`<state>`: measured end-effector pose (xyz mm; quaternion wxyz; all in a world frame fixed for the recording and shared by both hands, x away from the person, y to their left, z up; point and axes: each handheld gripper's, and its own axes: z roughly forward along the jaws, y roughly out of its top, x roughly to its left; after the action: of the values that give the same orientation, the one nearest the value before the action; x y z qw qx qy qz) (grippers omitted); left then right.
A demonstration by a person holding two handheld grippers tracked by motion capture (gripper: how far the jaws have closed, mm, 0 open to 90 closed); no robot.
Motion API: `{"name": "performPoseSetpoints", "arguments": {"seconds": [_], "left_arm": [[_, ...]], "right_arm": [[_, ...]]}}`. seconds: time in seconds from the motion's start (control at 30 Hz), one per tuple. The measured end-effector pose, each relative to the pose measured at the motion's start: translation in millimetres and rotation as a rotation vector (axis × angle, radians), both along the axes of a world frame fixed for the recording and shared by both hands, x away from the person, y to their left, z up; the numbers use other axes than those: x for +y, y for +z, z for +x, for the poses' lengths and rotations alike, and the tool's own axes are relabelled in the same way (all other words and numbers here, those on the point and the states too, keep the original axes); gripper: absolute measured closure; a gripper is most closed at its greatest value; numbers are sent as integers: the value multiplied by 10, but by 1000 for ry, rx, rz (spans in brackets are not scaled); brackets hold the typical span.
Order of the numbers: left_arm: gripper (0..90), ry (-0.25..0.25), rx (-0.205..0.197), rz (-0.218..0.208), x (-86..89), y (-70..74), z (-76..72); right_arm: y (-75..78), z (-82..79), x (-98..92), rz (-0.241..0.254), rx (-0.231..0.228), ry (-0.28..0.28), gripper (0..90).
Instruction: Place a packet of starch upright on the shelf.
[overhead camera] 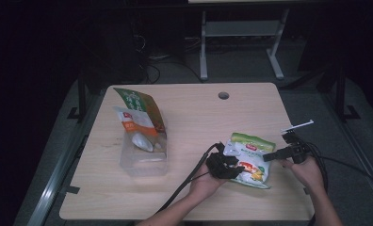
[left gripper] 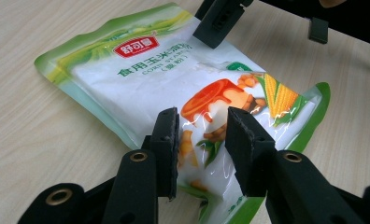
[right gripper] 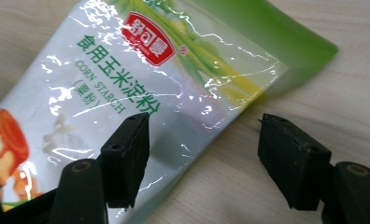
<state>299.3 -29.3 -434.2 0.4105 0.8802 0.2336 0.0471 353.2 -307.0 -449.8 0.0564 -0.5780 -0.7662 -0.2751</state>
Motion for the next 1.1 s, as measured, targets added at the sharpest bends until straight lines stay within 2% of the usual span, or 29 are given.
{"name": "performPoseSetpoints", "arguments": {"seconds": [0.3,0.33,0.4,0.47,0.57,0.6,0.7,0.93,1.1], "left_arm": [[646,-3,-6,13,-13,-2,-2],[647,-3,-6,14,-13,-2,-2],[646,-4,-5,11,-14,-4,-1],[646,-5,-3,13,-14,-9,3],[643,-6,-1,18,-16,-18,7],[644,-8,-5,25,-17,-20,6],[644,-7,-6,31,-19,-34,0],[639,-8,-6,28,-5,-51,-2],[614,-5,2,23,11,-56,-3]], "right_arm": [[-19,17,74,64,15,54,379],[-21,16,84,81,32,68,416],[-37,14,98,101,41,97,440],[-32,6,103,118,45,105,503],[-32,-7,119,139,45,110,572],[-44,-3,123,146,29,122,600],[-45,-1,161,176,37,149,673],[-8,-3,235,151,34,172,796],[33,-25,269,128,-11,196,867]]}}
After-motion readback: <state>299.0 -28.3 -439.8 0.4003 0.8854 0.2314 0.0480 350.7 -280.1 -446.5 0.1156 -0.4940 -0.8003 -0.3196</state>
